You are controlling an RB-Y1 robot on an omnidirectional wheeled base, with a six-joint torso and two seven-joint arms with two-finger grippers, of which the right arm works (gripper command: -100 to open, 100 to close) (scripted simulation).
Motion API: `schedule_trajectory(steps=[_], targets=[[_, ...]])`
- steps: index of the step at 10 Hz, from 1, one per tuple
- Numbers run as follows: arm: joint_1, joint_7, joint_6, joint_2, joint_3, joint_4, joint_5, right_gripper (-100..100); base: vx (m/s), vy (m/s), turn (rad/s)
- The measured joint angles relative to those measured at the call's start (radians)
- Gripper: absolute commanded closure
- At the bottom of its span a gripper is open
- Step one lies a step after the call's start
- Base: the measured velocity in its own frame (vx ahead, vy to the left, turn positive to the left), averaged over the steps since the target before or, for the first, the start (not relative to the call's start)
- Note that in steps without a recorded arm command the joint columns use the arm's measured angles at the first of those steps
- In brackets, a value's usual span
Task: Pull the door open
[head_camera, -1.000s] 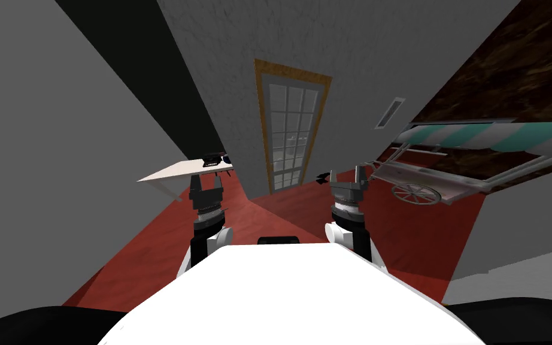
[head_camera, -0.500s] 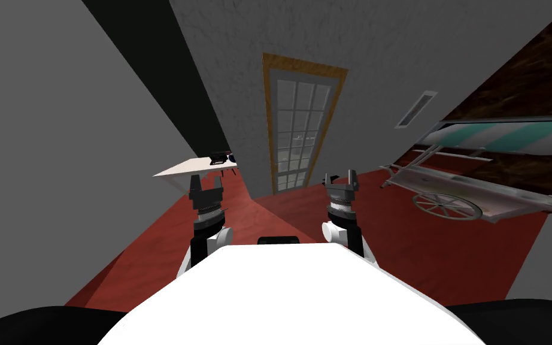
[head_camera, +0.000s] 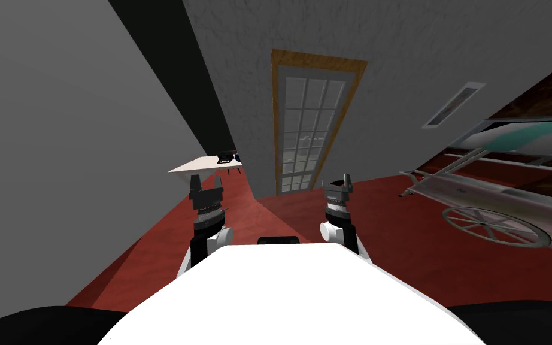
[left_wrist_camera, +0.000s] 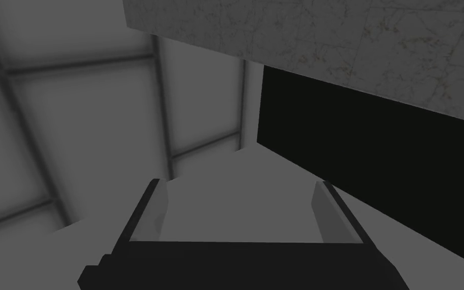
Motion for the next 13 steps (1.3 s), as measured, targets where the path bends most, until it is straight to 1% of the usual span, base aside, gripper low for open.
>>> schedule_trajectory(steps=[2, 5, 6, 7, 8, 11, 12, 13], targets=[[-0.011, -0.029, -0.014, -0.005, 0.008, 0.050, -0.028, -100, 0.101, -0.011, 0.180], [-0.032, -0.083, -0.029, -0.021, 0.008, 0.127, -0.081, -100, 0.097, -0.025, 0.200], [-0.043, -0.102, -0.038, -0.027, 0.008, 0.159, -0.099, -100, 0.099, -0.014, 0.203], [-0.045, -0.123, -0.049, -0.034, 0.008, 0.188, -0.118, -100, 0.093, -0.020, 0.170], [-0.051, -0.139, -0.060, -0.032, 0.016, 0.218, -0.132, -100, 0.084, -0.026, 0.211], [-0.064, -0.193, -0.082, -0.041, 0.025, 0.297, -0.185, -100, 0.091, -0.032, 0.202], [-0.069, -0.214, -0.087, -0.047, 0.025, 0.322, -0.205, -100, 0.093, -0.049, 0.207], [-0.080, -0.235, -0.088, -0.054, 0.022, 0.346, -0.226, -100, 0.059, -0.030, 0.027]])
